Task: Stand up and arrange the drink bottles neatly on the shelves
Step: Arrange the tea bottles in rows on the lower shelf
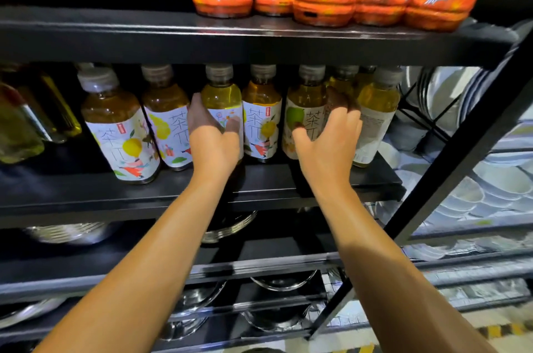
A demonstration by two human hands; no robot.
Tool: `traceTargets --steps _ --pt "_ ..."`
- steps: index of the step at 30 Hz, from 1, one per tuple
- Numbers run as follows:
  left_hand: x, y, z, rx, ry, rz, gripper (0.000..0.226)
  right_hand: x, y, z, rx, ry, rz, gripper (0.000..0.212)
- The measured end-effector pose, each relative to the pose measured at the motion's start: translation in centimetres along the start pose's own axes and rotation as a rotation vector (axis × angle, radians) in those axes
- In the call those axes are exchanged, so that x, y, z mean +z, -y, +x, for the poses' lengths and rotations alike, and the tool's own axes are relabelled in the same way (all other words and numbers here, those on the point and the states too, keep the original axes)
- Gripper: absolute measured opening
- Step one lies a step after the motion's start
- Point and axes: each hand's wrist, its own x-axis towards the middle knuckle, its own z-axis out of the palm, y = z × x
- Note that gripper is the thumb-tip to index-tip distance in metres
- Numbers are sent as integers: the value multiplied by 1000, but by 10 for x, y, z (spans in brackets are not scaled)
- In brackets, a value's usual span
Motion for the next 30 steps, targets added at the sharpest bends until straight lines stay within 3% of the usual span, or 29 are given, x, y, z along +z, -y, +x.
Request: traceTargets --steps 6,9,11,13,16,20,24,27,30 --pt "-1 -8 14 -47 41 155 41 0 -15 4 78 133 -32 36" --pt "-8 -22 -29 106 29 130 29 -4 -26 1 -9 -15 22 36" --pt "-3 -27 -52 279 -16 157 47 -11 -38 2 -28 -170 73 36" --pt "13 -31 -59 331 78 140 47 -19 -51 9 60 -235 124 51" --pt "50 -38 -68 264 270 91 31 -28 -70 22 177 -211 158 65" --pt "85 -45 -78 107 464 38 28 -36 -85 38 255 -11 363 79" --pt "93 -44 -72 62 472 121 27 -44 -93 41 246 77 378 69" --pt "87 -30 -57 30 440 80 33 -43 -96 29 204 105 312 42" --pt "77 -20 -41 -21 472 -46 70 -35 -92 22 169 167 287 33"
